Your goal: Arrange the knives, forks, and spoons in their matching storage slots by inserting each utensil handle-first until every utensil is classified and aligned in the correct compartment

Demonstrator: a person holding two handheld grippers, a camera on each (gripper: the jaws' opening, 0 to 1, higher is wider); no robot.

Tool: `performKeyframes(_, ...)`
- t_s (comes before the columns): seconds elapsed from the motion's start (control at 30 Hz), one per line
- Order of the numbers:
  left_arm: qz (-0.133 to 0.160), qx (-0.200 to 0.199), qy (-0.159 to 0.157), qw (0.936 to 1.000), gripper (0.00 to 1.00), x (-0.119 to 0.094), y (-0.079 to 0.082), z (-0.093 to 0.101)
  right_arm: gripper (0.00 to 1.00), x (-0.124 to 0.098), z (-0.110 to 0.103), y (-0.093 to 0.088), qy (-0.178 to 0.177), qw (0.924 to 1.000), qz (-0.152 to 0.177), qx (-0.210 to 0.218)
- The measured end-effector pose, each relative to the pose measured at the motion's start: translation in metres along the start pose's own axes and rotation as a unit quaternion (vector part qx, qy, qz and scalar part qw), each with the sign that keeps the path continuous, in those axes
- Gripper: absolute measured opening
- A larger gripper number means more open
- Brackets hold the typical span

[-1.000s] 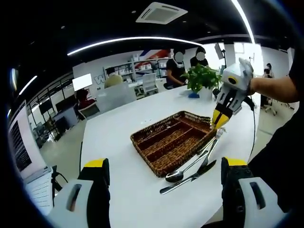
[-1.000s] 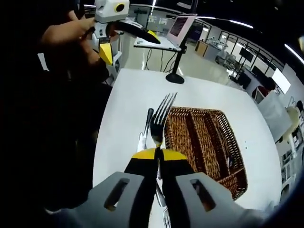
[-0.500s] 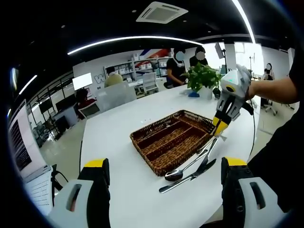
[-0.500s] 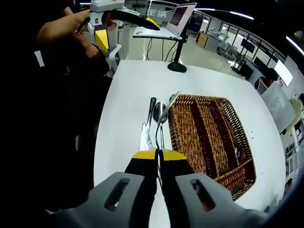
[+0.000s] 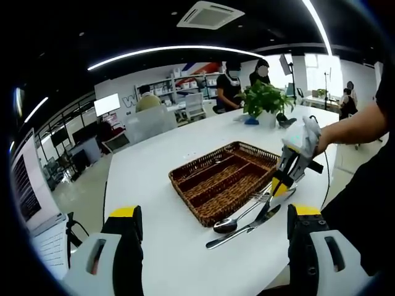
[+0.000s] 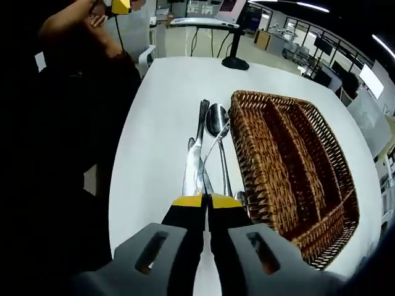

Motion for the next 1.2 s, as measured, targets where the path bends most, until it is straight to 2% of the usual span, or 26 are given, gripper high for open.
performKeyframes(0.27,-0.002,-0.001,0.003,1.0000,0.99,-0.002,-0.002,-0.002,0.00,0.022,-0.005,-0.006,-0.004,0.9999,0.006,0.014)
performKeyframes(0.4,-0.001,-0.004,0.004,1.0000,0.99,-0.002,-0.004,-0.003,0.00,0.026,-0.008,-0.010,-0.005,0.9995,0.028,0.015)
performKeyframes(0.43,-0.002,-0.004,0.005,1.0000,0.99,-0.002,-0.004,-0.003,0.00,0.026,-0.008,-0.008,-0.007,0.9990,0.042,0.012)
performKeyframes(0.5,-0.002,-0.004,0.003,1.0000,0.99,-0.001,-0.005,-0.002,0.01,0.026,-0.008,-0.009,-0.005,0.9989,0.041,0.020)
performKeyframes(0.6,-0.001,-0.004,0.002,1.0000,0.99,0.000,-0.004,-0.001,0.01,0.028,-0.008,-0.011,-0.009,0.9986,0.052,0.009)
performKeyframes(0.67,-0.001,-0.004,0.002,1.0000,0.99,0.000,-0.005,-0.002,0.02,0.028,-0.007,-0.013,-0.001,0.9980,0.058,0.024)
performKeyframes(0.73,-0.001,-0.004,0.002,1.0000,0.99,0.000,-0.005,-0.002,0.03,0.029,-0.007,-0.015,0.006,0.9979,0.055,0.033)
performKeyframes(0.87,-0.001,-0.006,0.003,1.0000,0.99,0.000,-0.006,-0.003,0.11,0.026,-0.005,-0.022,0.006,0.9976,0.056,0.041)
performKeyframes(1.07,0.001,-0.008,0.004,1.0000,0.99,0.000,-0.007,-0.003,0.12,0.013,-0.008,-0.027,-0.012,0.9978,0.058,0.028)
performKeyframes(1.2,-0.001,-0.010,0.004,0.9999,0.99,0.001,-0.009,-0.004,0.10,0.013,-0.010,-0.028,-0.010,0.9982,0.052,0.028)
Point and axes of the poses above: the point that each gripper's makers call its tool centre point, and the gripper's own axes: x roughly forward along the fingers, z roughly to its right, y roughly out of its top, the point moved 9 cm from there along -x, roughly backward along the fingers, and after that the axes turned 9 degrees about -z, right-handed, at the moved point
